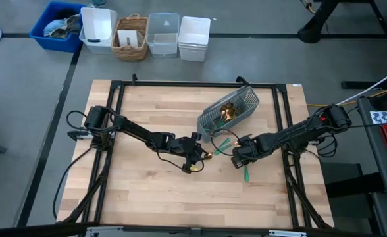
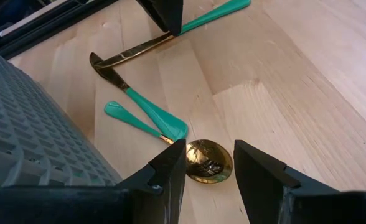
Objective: Sort silverware
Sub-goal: Put the bottom right knife into the basket
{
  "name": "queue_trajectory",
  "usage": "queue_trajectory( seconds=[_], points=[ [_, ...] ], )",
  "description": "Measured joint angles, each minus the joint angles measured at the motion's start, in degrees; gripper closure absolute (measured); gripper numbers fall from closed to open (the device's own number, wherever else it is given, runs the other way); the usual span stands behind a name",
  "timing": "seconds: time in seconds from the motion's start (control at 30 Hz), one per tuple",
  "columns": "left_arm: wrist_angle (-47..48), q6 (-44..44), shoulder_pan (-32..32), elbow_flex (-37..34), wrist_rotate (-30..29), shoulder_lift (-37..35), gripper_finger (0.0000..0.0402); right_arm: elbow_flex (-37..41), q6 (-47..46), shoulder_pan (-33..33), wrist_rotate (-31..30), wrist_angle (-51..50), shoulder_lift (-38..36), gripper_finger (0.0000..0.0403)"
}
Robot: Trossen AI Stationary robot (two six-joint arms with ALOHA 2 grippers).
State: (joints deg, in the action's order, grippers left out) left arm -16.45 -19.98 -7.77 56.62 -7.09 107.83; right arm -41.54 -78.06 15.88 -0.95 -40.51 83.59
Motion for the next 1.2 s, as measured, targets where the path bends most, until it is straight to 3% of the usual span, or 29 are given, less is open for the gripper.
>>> queue_trajectory(
  seconds=[0.57,0.93,1.2],
  points=[
    [0.93,-0.13,0.00,0.04,0.00,-0.04,0.0276,-0.20,-1.22,0.39,1.33,0.07,4.20,0.0300],
    [0.83,0.13,0.00,0.04,0.00,-0.04,0.0276,-0.11,0.26,0.39,1.51,0.42,4.26,0.0373],
    [1.03,3.44,0.00,0.04,-0.17,-3.08,0.0276,-0.15,0.49,0.39,1.66,0.46,4.32,0.0366]
  ],
)
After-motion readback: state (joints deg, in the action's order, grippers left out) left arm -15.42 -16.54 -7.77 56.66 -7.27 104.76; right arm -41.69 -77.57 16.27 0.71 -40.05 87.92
